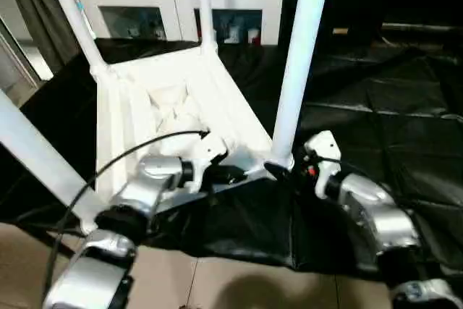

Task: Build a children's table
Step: Rotate leg to tighten

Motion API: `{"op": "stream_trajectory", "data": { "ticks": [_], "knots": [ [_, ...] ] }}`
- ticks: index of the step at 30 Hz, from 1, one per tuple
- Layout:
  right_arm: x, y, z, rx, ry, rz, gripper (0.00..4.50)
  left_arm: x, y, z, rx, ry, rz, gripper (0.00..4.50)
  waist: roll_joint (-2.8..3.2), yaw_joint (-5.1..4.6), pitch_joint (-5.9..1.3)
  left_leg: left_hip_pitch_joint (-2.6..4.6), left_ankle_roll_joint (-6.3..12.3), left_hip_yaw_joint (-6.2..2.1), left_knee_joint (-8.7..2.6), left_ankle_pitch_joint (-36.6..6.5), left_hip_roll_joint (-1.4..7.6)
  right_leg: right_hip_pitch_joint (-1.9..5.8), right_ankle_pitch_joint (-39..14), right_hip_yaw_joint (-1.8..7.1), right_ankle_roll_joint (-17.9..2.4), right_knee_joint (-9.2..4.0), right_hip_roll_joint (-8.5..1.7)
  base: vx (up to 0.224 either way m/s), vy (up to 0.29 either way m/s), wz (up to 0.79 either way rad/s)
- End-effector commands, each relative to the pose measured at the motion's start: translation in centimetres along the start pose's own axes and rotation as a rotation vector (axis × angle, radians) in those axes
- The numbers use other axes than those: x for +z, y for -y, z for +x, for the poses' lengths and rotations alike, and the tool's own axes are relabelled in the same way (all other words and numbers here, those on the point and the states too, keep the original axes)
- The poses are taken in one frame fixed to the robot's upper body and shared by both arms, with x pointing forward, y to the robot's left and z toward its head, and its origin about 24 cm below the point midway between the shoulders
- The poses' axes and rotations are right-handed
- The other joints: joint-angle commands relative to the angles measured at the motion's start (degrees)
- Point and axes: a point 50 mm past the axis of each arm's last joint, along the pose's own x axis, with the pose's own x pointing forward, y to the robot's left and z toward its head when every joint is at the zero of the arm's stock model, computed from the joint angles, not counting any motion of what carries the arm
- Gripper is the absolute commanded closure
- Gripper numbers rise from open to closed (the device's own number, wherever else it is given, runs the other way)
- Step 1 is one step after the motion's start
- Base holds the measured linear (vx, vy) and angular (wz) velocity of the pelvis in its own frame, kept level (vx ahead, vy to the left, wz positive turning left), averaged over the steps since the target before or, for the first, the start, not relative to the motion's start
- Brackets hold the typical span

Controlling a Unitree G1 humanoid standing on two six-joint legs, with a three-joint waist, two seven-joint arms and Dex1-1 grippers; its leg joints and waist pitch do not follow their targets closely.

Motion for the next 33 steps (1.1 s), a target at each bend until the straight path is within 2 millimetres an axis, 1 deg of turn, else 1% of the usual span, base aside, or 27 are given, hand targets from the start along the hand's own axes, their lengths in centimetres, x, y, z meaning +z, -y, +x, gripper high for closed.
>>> {"op": "stream_trajectory", "data": {
  "ticks": [1, 2, 3, 4, 5, 6, 8, 10, 11, 12, 13, 15, 16, 18, 19, 20, 21, 22, 23, 24, 25, 27, 29, 30, 31, 32, 33],
  "knots": [
    [-0.4, -2.0, 1.0, 0.179, -0.025, 0.01, 0.85, 0.1, 0.6, 0.2, -0.078, -0.013, 0.032, 4.5, -1.15, 0.35, -3.46, 0.73, 6.6, -0.72, -2.92, -8.2, 1.83, 2.2, 0.2, 1.03, -15.4, -2.29, -2.41, 0.0, 0.0, 0.0],
    [-0.4, -2.0, 0.9, 0.191, -0.03, 0.007, 0.85, 0.1, 0.6, 0.0, -0.092, -0.01, 0.03, 4.5, -1.04, 0.45, -3.54, 0.74, 6.88, -0.71, -2.82, -7.6, 1.83, 2.21, 1.3, 1.0, -15.8, -2.1, -2.43, 0.059, 0.001, -0.02],
    [-0.4, -1.9, 0.5, 0.214, -0.038, 0.003, 0.85, 0.1, 0.7, -0.5, -0.121, -0.004, 0.026, 4.5, -0.99, 0.64, -3.63, 0.93, 7.29, -0.62, -2.64, -7.0, 1.87, 2.11, 2.7, 1.01, -16.4, -1.96, -2.45, 0.0, 0.0, 0.0],
    [-0.4, -1.9, 0.3, 0.226, -0.042, 0.001, 0.85, 0.2, 0.9, -0.8, -0.147, 0.003, 0.024, 4.5, -1.26, 0.89, -3.93, 0.88, 7.97, -0.57, -2.33, -5.4, 1.83, 2.24, 5.1, 1.02, -16.7, -1.64, -2.39, 0.0, 0.0, 0.0],
    [-0.4, -1.9, 0.2, 0.237, -0.045, 0.0, 0.85, 0.2, 1.1, -1.0, -0.17, 0.009, 0.023, 4.5, -1.15, 1.1, -4.08, 0.85, 8.31, -0.63, -2.17, -4.1, 1.9, 2.25, 6.7, 1.05, -16.9, -1.32, -2.46, 0.0, 0.0, 0.0],
    [-0.4, -1.8, 0.1, 0.244, -0.045, -0.004, 0.85, 0.3, 1.2, -1.2, -0.184, 0.015, 0.024, 4.5, -1.04, 1.44, -4.05, 0.75, 9.39, -0.51, -1.92, -2.8, 1.91, 1.83, 8.3, 0.98, -17.2, -1.13, -2.31, 0.0, 0.0, 0.0],
    [-0.4, -1.8, 0.0, 0.249, -0.045, -0.006, 0.85, 0.4, 1.2, -1.2, -0.19, 0.018, 0.023, 4.5, -0.98, 1.57, -3.91, 0.74, 9.45, -0.48, -1.97, -3.6, 1.97, 1.67, 7.0, 0.94, -17.3, -1.28, -2.34, 0.0, 0.0, 0.0],
    [-0.3, -1.8, -0.1, 0.259, -0.044, -0.011, 0.85, 0.4, 1.3, -1.3, -0.2, 0.021, 0.02, 4.5, -0.95, 1.77, -3.56, 0.92, 7.95, -0.42, -2.31, -7.2, 2.12, 1.58, 1.5, 1.03, -16.9, -1.72, -2.44, 0.0, 0.0, 0.0],
    [-0.3, -1.8, -0.1, 0.262, -0.042, -0.01, 0.85, 0.4, 1.3, -1.3, -0.201, 0.021, 0.02, 4.5, -0.96, 1.78, -3.47, 0.92, 7.4, -0.43, -2.42, -8.0, 2.12, 1.57, -0.1, 1.05, -16.6, -1.84, -2.41, 0.0, 0.0, 0.0],
    [-0.3, -1.8, -0.1, 0.264, -0.041, -0.01, 0.85, 0.4, 1.3, -1.3, -0.202, 0.021, 0.019, 4.5, -0.99, 1.79, -3.3, 0.98, 6.26, -0.46, -2.64, -9.8, 2.16, 1.54, -2.7, 1.13, -16.2, -2.07, -2.47, 0.0, 0.0, 0.0],
    [-0.3, -1.9, -0.1, 0.269, -0.038, -0.003, 0.99, 0.3, 1.3, -1.3, -0.202, 0.021, 0.019, 4.5, -0.76, 1.78, -3.21, 1.01, 5.13, -0.52, -2.77, -11.3, 2.14, 1.51, -4.8, 1.23, -15.7, -2.21, -2.52, 0.0, 0.0, 0.0],
    [-0.3, -2.0, -0.2, 0.278, -0.036, 0.005, 0.99, 0.3, 1.4, -1.3, -0.201, 0.02, 0.02, 4.5, -0.98, 1.66, -3.07, 1.03, 3.96, -0.54, -2.94, -12.9, 2.16, 1.47, -6.7, 1.33, -15.3, -2.39, -2.5, 0.0, 0.0, 0.0],
    [-0.3, -2.0, -0.2, 0.28, -0.037, 0.008, 0.99, 0.4, 1.3, -1.2, -0.198, 0.019, 0.02, 4.5, -0.97, 1.71, -3.06, 1.11, 3.4, -0.54, -3.0, -13.6, 2.14, 1.42, -7.6, 1.4, -15.0, -2.47, -2.54, 0.0, 0.0, 0.0],
    [-0.4, -2.0, -0.3, 0.286, -0.04, 0.014, 1.27, 0.4, 1.3, -1.2, -0.19, 0.018, 0.02, 4.5, -0.99, 1.77, -3.12, 1.15, 3.07, -0.53, -2.98, -13.6, 2.12, 1.4, -7.3, 1.45, -14.9, -2.44, -2.55, 0.0, 0.0, 0.0],
    [-0.4, -2.0, -0.4, 0.287, -0.04, 0.015, 1.27, 0.4, 1.3, -1.3, -0.188, 0.017, 0.021, 4.5, -1.0, 1.77, -3.13, 1.08, 3.07, -0.53, -2.96, -13.4, 2.09, 1.42, -7.2, 1.44, -14.9, -2.42, -2.55, 0.0, 0.0, 0.0],
    [-0.4, -2.0, -0.4, 0.289, -0.039, 0.018, 1.41, 0.4, 1.2, -1.3, -0.187, 0.017, 0.021, 4.5, -0.94, 1.79, -3.14, 1.06, 3.09, -0.53, -2.92, -13.3, 2.06, 1.42, -7.0, 1.44, -14.8, -2.41, -2.55, 0.0, 0.0, 0.0],
    [-0.5, -2.0, -0.5, 0.288, -0.038, 0.022, 1.41, 0.5, 1.2, -1.2, -0.184, 0.016, 0.022, 4.5, -0.93, 1.8, -3.21, 1.03, 3.17, -0.57, -2.88, -12.7, 2.05, 1.48, -6.5, 1.41, -14.8, -2.34, -2.55, 0.0, 0.0, 0.0],
    [-0.5, -2.0, -0.5, 0.286, -0.037, 0.025, 1.57, 0.5, 1.2, -1.2, -0.181, 0.017, 0.022, 4.5, -0.94, 1.84, -3.25, 0.98, 3.38, -0.57, -2.8, -12.1, 2.03, 1.49, -5.6, 1.39, -14.9, -2.25, -2.51, 0.0, 0.0, 0.0],
    [-0.5, -2.0, -0.5, 0.284, -0.036, 0.028, 1.57, 0.5, 1.2, -1.2, -0.179, 0.017, 0.022, 4.5, -0.93, 1.85, -3.28, 0.96, 3.5, -0.56, -2.79, -11.9, 2.01, 1.51, -5.2, 1.36, -14.9, -2.2, -2.48, 0.0, 0.0, 0.0],
    [-0.6, -2.1, -0.4, 0.277, -0.035, 0.033, 1.76, 0.5, 1.1, -1.2, -0.172, 0.019, 0.022, 4.5, -0.92, 1.88, -3.32, 0.94, 3.71, -0.56, -2.72, -11.6, 2.0, 1.53, -4.5, 1.34, -15.0, -2.15, -2.48, 0.0, 0.0, 0.0],
    [-0.7, -2.2, -0.4, 0.27, -0.034, 0.038, 1.79, 0.5, 1.1, -1.2, -0.161, 0.02, 0.022, 4.5, -0.91, 1.91, -3.33, 0.92, 3.79, -0.57, -2.7, -11.4, 2.01, 1.54, -4.3, 1.33, -15.1, -2.12, -2.5, 0.0, 0.0, 0.0],
    [-1.0, -2.1, -0.2, 0.226, -0.032, 0.05, 1.84, 0.5, 0.8, -0.9, -0.122, 0.023, 0.022, 4.5, -0.92, 1.97, -3.33, 0.85, 4.03, -0.58, -2.65, -11.1, 1.99, 1.54, -3.9, 1.3, -15.1, -2.09, -2.53, 0.0, 0.0, 0.0],
    [-1.6, -1.9, 0.3, 0.13, -0.035, 0.062, 1.89, 0.5, 0.3, -0.3, -0.035, 0.019, 0.018, 4.5, -0.9, 1.89, -3.19, 0.88, 3.66, -0.59, -2.8, -12.4, 2.05, 1.38, -5.8, 1.33, -14.9, -2.29, -2.57, 0.0, 0.0, 0.0],
    [-2.0, -1.8, 0.6, 0.07, -0.039, 0.071, 1.89, 0.5, 0.0, 0.0, 0.019, 0.014, 0.016, 4.5, -0.9, 1.65, -2.85, 1.15, 2.01, -0.6, -3.17, -16.0, 2.03, 1.06, -11.0, 1.42, -14.1, -2.9, -2.65, 0.0, 0.0, 0.0],
    [-2.4, -1.7, 1.0, 0.009, -0.047, 0.086, 1.89, 0.6, -0.3, 0.5, 0.075, 0.017, 0.009, 4.5, -1.0, 1.62, -2.78, 1.23, 1.38, -0.66, -3.27, -17.0, 1.96, 1.09, -13.3, 1.42, -13.5, -3.13, -2.73, 0.0, 0.0, 0.0],
    [-2.4, -1.7, 1.0, 0.009, -0.047, 0.086, 1.9, 0.6, -0.3, 0.5, 0.075, 0.017, 0.009, 4.5, -1.05, 1.54, -2.74, 1.31, 0.84, -0.68, -3.33, -17.7, 1.91, 1.01, -15.1, 1.49, -12.9, -3.35, -2.78, 0.0, 0.0, 0.0],
    [-2.8, -1.6, 1.4, -0.053, -0.06, 0.109, 1.9, 0.8, -0.6, 1.0, 0.127, 0.03, -0.001, 4.5, -1.01, 1.35, -2.49, 1.49, -0.17, -0.87, -3.61, -19.7, 1.94, 0.85, -18.9, 1.53, -11.8, -3.75, -2.9, 0.0, 0.0, 0.0]
  ]
}}
